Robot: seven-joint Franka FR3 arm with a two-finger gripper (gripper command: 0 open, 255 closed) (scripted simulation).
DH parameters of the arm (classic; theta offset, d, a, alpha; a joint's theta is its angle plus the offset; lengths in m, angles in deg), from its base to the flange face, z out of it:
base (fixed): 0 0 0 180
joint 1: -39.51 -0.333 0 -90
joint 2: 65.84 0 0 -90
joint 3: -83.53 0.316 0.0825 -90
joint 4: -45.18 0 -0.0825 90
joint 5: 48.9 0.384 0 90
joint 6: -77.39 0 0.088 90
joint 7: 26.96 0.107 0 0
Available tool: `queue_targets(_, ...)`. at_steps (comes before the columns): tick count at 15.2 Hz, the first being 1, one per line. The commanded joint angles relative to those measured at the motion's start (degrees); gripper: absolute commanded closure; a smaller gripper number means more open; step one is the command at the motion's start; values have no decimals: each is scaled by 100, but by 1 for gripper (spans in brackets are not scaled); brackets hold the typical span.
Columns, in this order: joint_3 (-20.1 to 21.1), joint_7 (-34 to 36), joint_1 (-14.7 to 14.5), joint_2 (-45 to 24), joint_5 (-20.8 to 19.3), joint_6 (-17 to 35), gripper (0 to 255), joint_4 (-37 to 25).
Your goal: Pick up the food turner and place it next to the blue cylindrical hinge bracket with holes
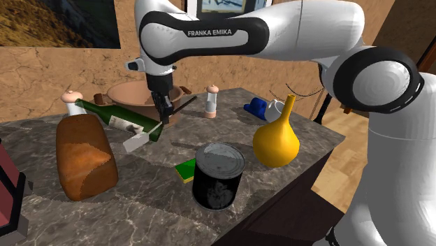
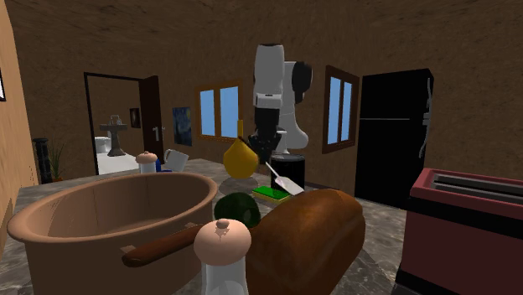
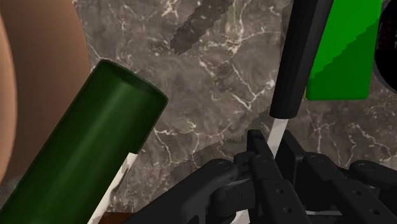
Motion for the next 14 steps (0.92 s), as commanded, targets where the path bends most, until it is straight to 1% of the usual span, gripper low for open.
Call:
queue_targets(1, -2, -14, -2, -21, -1, -115, 255, -132)
queue_targets(7, -204, -719, 546, 417, 108, 146, 255, 510)
queue_targets(14, -490, -1573, 1131, 650, 199, 313, 255, 845)
